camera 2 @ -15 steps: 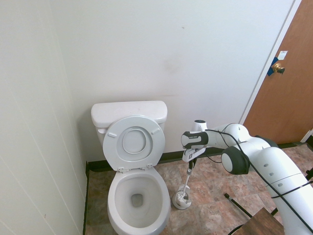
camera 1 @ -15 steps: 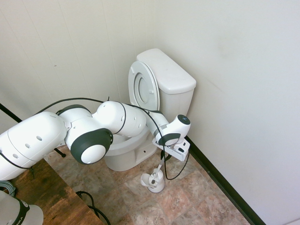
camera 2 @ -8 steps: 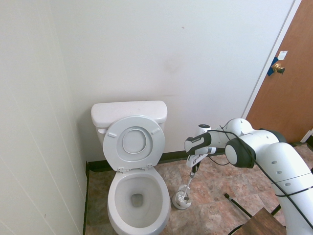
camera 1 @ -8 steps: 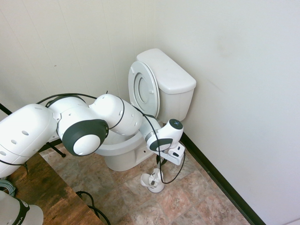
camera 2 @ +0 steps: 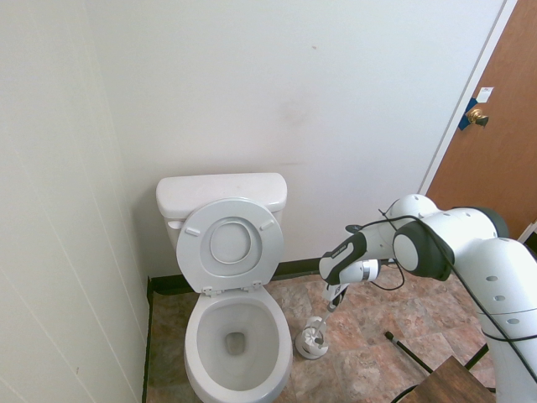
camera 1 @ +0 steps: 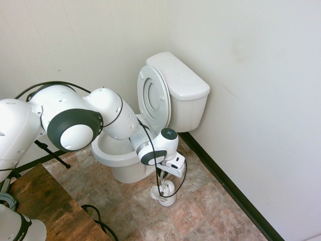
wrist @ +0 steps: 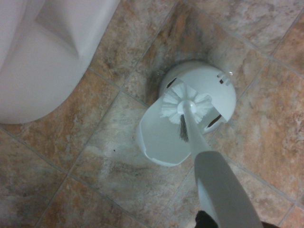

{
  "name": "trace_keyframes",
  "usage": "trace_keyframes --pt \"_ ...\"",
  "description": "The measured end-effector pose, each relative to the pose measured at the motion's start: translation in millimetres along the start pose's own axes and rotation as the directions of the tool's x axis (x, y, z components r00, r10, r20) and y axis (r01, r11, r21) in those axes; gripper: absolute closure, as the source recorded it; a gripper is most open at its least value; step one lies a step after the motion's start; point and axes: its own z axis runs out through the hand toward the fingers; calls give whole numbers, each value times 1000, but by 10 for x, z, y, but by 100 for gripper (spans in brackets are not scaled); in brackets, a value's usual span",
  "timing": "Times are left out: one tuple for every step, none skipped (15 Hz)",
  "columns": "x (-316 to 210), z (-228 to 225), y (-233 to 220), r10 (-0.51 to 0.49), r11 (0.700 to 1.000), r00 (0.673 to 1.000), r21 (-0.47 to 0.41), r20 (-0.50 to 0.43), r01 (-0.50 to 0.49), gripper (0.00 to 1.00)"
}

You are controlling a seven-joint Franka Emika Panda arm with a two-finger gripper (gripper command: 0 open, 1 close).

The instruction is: Clean the toilet

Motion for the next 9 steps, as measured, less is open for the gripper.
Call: trace_keyframes --pt "-50 -178 49 9 1000 1000 2 -10 -9 100" --pt "-110 -364 110 17 1000 1000 1 -20 -17 100" --pt "-193 -532 158 17 1000 1000 -2 -25 -17 100" --pt "-298 -695 196 11 1000 999 -8 -30 -11 100" --pt "-408 -849 229 5 1000 999 -13 -33 -5 100" --pt "-520 -1010 264 0 1000 999 -15 -32 0 100" --pt "-590 -1176 298 5 1000 999 -9 -34 -5 100" --pt "-619 -1359 324 19 1000 999 3 -49 -19 100" --pt "-614 -1559 324 34 999 997 18 -67 -33 100"
